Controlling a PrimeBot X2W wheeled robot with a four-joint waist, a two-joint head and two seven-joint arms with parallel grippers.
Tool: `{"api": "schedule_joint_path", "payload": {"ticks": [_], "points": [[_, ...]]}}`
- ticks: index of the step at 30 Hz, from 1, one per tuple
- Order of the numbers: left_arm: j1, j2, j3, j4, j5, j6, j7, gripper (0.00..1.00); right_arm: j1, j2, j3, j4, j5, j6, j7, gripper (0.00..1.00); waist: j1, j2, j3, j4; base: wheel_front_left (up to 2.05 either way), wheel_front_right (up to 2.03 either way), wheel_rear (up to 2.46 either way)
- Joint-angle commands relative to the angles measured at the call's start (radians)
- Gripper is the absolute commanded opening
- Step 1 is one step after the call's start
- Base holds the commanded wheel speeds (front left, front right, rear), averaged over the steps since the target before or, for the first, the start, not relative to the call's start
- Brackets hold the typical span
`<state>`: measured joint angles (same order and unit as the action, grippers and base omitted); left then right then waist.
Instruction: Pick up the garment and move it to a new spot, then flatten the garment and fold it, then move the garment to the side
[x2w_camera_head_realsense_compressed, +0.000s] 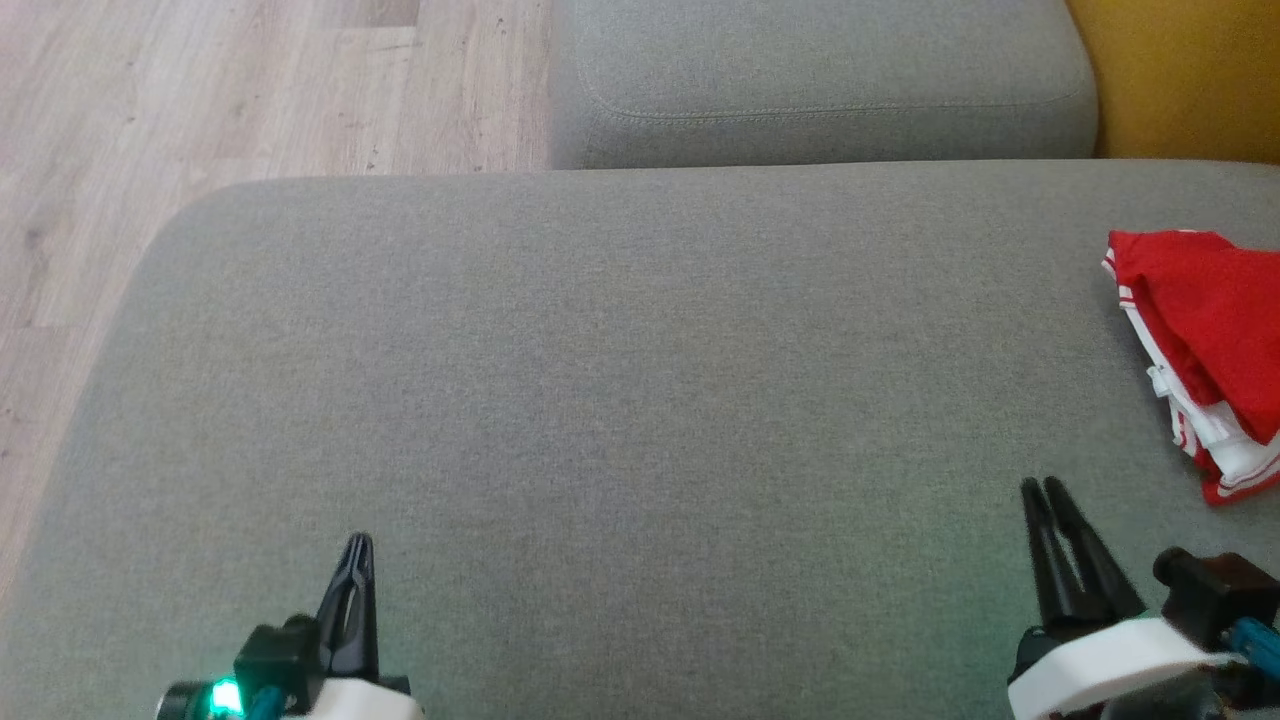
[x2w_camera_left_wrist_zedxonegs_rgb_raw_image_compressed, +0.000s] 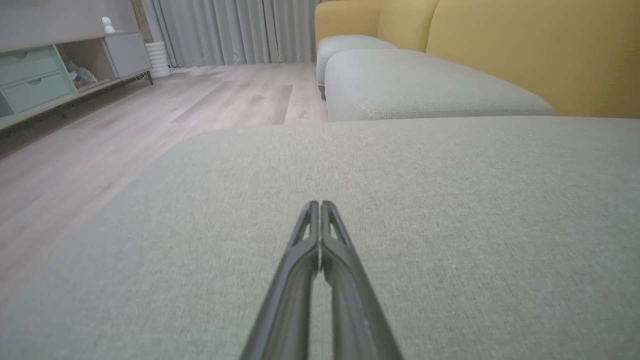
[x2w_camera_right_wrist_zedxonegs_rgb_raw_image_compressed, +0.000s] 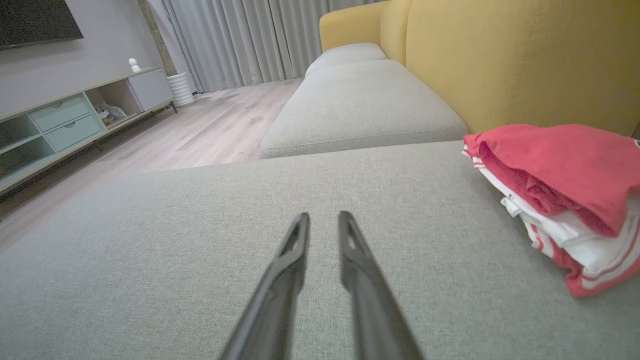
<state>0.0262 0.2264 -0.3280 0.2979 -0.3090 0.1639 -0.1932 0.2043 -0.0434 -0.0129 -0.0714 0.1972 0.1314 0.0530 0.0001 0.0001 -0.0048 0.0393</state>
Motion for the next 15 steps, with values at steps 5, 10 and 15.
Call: {"api": "schedule_joint_path", "payload": {"ticks": [5, 10, 15], "points": [[-0.023, 0.0, 0.022, -0.024, -0.059, -0.014, 0.013, 0.0, -0.017, -0.005, -0.002, -0.019, 0.072, 0.0, -0.004, 0.0, 0.0, -0.0001, 0.0, -0.002, 0.0, 0.0, 0.0], [-0.028, -0.008, 0.04, -0.024, -0.111, -0.026, 0.026, 0.0, -0.031, -0.009, -0.001, -0.002, 0.133, 0.0, -0.004, 0.0, 0.0, -0.0001, 0.0, -0.003, 0.0, 0.0, 0.0], [-0.033, -0.015, 0.058, -0.024, -0.164, -0.038, 0.038, 0.0, -0.044, -0.013, -0.001, 0.012, 0.194, 0.0, -0.005, 0.0, 0.0, -0.0001, 0.001, -0.005, 0.0, 0.0, 0.0]]}}
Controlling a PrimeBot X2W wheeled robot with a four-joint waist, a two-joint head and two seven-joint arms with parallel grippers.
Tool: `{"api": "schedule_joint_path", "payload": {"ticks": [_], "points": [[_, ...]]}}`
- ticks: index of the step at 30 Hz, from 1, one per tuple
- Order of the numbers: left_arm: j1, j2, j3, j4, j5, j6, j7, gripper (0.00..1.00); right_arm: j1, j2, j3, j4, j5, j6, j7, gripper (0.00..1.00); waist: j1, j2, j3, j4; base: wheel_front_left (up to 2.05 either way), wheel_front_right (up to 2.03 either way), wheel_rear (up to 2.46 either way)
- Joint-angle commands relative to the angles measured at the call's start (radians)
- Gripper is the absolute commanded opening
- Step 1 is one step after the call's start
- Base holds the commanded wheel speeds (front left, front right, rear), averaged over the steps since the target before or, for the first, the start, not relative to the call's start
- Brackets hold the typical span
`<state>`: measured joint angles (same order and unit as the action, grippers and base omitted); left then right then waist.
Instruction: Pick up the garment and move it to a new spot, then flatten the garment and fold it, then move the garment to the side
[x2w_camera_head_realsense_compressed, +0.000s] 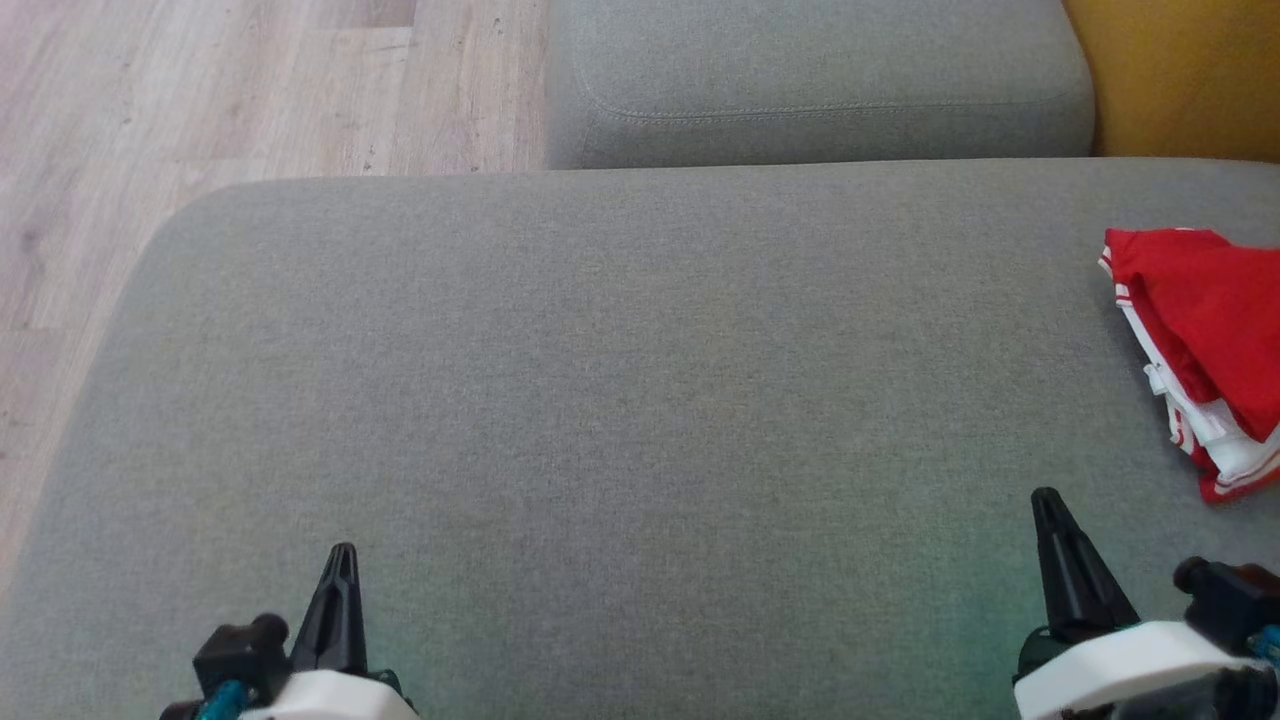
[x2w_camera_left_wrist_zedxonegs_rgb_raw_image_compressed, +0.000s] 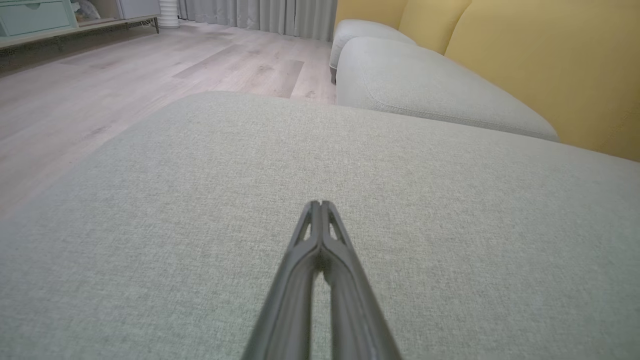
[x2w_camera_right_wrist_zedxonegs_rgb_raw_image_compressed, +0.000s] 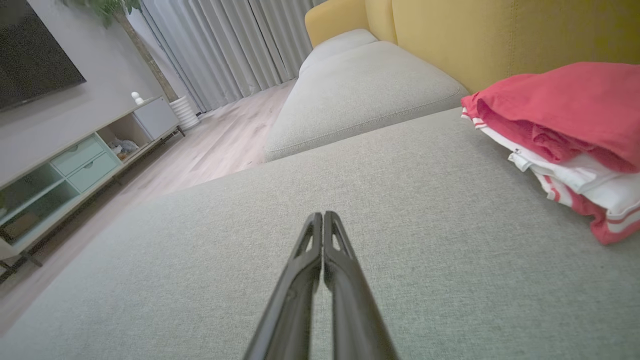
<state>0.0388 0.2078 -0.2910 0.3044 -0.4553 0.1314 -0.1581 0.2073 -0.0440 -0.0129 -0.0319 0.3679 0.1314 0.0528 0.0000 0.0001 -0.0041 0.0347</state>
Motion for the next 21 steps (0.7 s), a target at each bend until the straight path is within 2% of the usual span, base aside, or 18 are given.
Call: {"api": "schedule_joint_path", "payload": {"ticks": [1, 21], "points": [[-0.047, 0.002, 0.024, -0.031, -0.028, -0.008, 0.006, 0.0, -0.05, -0.013, -0.001, -0.024, 0.035, 0.0, -0.005, 0.0, 0.0, -0.0001, 0.0, 0.0, 0.0, 0.0, 0.0], [-0.065, -0.027, 0.095, -0.036, -0.236, -0.055, 0.055, 0.0, -0.098, -0.023, -0.004, 0.031, 0.271, 0.0, -0.006, 0.0, 0.0, -0.0001, 0.001, -0.007, 0.0, 0.0, 0.0]]}}
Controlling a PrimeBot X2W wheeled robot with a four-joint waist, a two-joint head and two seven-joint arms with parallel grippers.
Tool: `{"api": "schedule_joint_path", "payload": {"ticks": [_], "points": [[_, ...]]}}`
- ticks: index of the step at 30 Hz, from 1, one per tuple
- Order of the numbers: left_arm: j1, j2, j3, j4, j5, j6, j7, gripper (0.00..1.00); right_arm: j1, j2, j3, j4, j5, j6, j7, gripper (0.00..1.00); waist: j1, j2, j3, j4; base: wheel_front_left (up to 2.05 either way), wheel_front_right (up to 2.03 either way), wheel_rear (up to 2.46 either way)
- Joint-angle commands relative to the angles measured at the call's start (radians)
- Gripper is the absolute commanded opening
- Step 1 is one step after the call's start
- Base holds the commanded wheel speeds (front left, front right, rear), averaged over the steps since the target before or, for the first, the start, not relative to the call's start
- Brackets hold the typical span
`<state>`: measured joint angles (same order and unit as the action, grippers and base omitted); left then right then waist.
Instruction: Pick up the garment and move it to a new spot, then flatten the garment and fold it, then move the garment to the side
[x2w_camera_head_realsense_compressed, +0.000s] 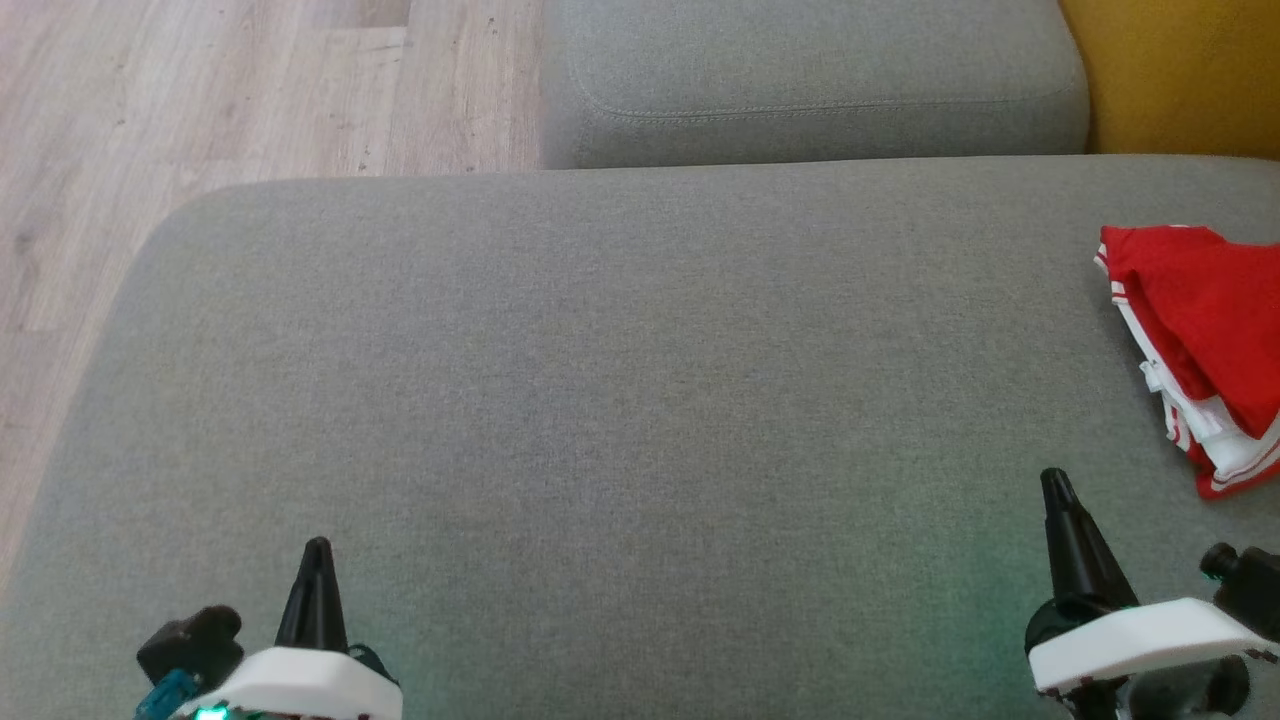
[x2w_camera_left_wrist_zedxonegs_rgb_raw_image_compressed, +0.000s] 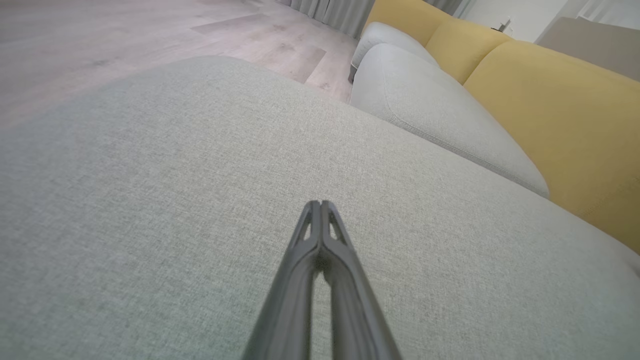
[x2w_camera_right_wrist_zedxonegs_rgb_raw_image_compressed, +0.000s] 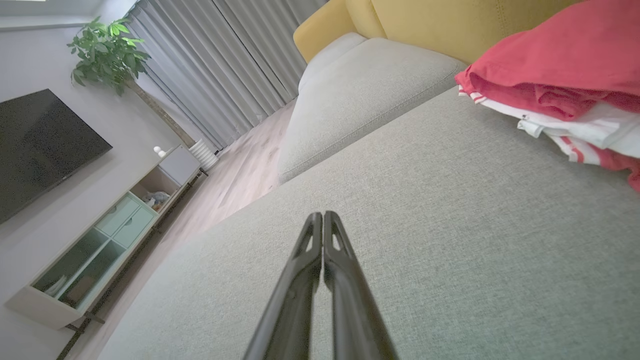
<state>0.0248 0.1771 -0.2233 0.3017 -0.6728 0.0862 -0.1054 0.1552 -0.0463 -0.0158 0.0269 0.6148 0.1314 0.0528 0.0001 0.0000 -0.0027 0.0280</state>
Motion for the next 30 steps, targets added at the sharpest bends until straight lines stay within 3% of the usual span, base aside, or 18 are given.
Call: {"api": "schedule_joint_path", "payload": {"ticks": [1, 30], "points": [[-0.052, 0.002, 0.031, -0.034, -0.029, -0.012, 0.005, 0.0, -0.049, -0.021, -0.001, -0.025, 0.036, 0.0, -0.005, 0.0, 0.0, 0.0, 0.0, 0.0, 0.0, 0.0, 0.0], [-0.078, -0.039, 0.13, -0.041, -0.321, -0.078, 0.074, 0.0, -0.116, -0.028, -0.014, 0.052, 0.36, 0.0, 0.001, 0.0, 0.0, 0.0, 0.002, -0.009, 0.0, 0.0, 0.0]]}}
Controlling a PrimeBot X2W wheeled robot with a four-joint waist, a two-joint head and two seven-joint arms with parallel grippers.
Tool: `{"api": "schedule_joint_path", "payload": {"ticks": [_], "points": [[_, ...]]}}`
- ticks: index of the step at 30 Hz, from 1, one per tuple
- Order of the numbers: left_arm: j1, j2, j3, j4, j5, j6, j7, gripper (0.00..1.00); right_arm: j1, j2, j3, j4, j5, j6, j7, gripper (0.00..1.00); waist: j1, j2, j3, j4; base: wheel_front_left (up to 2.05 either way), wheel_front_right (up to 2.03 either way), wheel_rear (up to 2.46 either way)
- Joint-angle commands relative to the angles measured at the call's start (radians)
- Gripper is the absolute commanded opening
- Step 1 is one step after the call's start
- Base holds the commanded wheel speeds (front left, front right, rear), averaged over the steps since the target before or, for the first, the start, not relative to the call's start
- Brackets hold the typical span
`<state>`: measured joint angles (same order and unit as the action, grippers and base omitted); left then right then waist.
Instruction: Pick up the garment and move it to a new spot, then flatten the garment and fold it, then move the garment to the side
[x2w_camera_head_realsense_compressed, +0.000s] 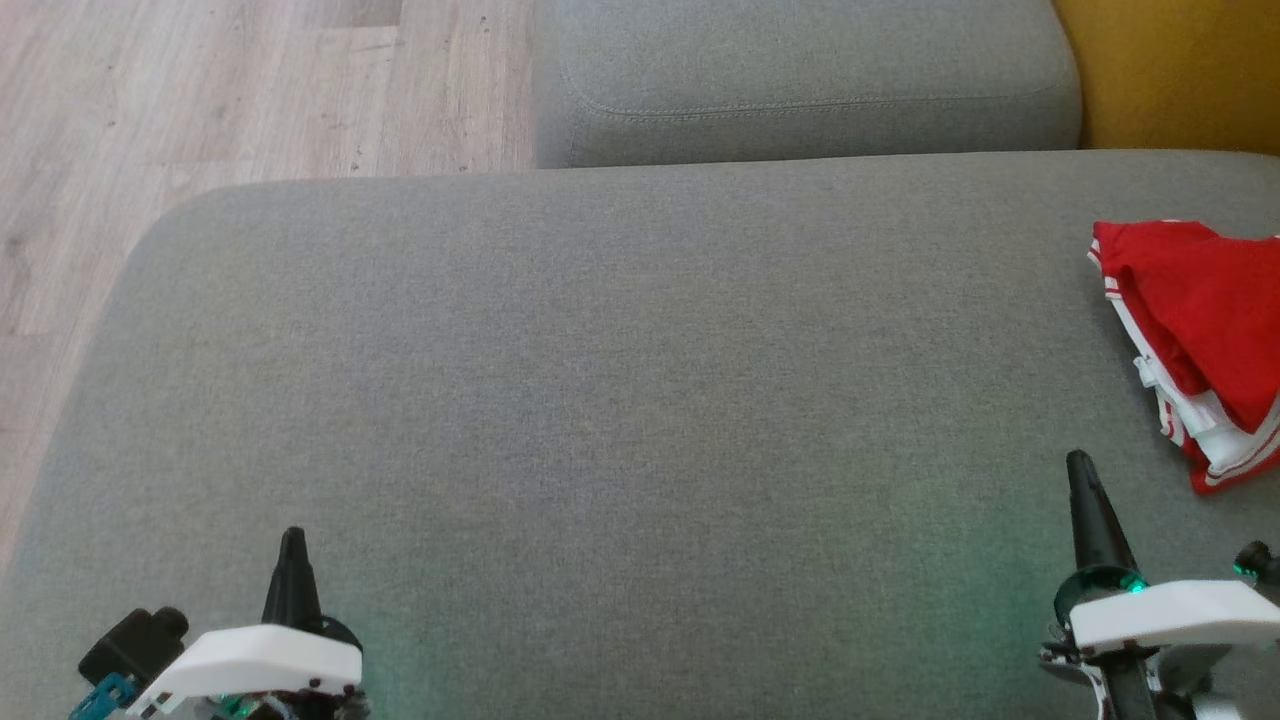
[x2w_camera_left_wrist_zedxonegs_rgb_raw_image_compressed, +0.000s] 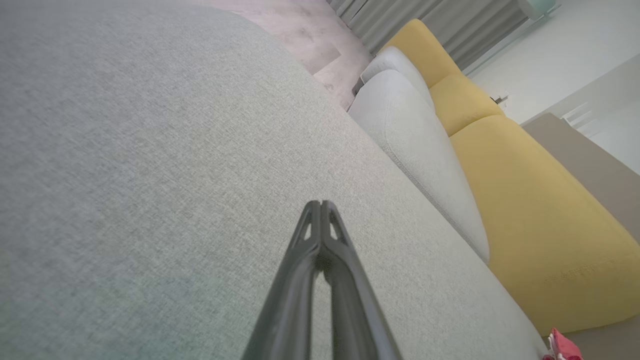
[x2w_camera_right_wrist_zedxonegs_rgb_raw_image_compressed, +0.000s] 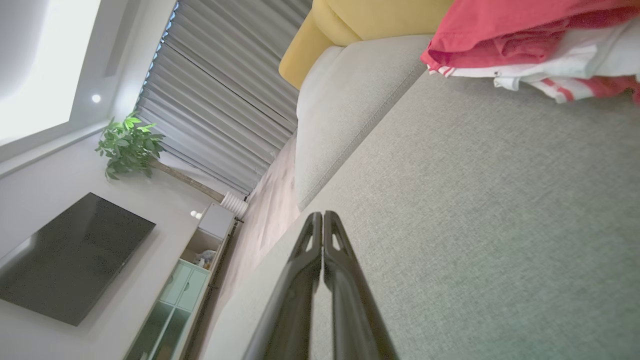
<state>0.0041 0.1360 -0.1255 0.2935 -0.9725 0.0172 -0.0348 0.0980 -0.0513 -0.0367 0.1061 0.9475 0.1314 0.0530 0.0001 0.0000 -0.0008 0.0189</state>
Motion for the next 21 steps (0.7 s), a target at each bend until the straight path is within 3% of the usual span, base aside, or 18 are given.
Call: {"api": "schedule_joint_path", "payload": {"ticks": [1, 21], "points": [[-0.058, 0.0, 0.035, -0.033, -0.032, -0.011, 0.006, 0.0, -0.061, -0.024, 0.006, -0.025, 0.038, 0.0, 0.002, 0.0, 0.0, 0.0, 0.0, -0.001, 0.0, 0.0, 0.0], [-0.078, -0.031, 0.11, -0.039, -0.251, -0.061, 0.057, 0.0, -0.112, -0.026, -0.009, 0.034, 0.277, -0.001, 0.01, 0.0, -0.0001, 0.0, 0.001, -0.007, 0.0, 0.0, 0.0]]}}
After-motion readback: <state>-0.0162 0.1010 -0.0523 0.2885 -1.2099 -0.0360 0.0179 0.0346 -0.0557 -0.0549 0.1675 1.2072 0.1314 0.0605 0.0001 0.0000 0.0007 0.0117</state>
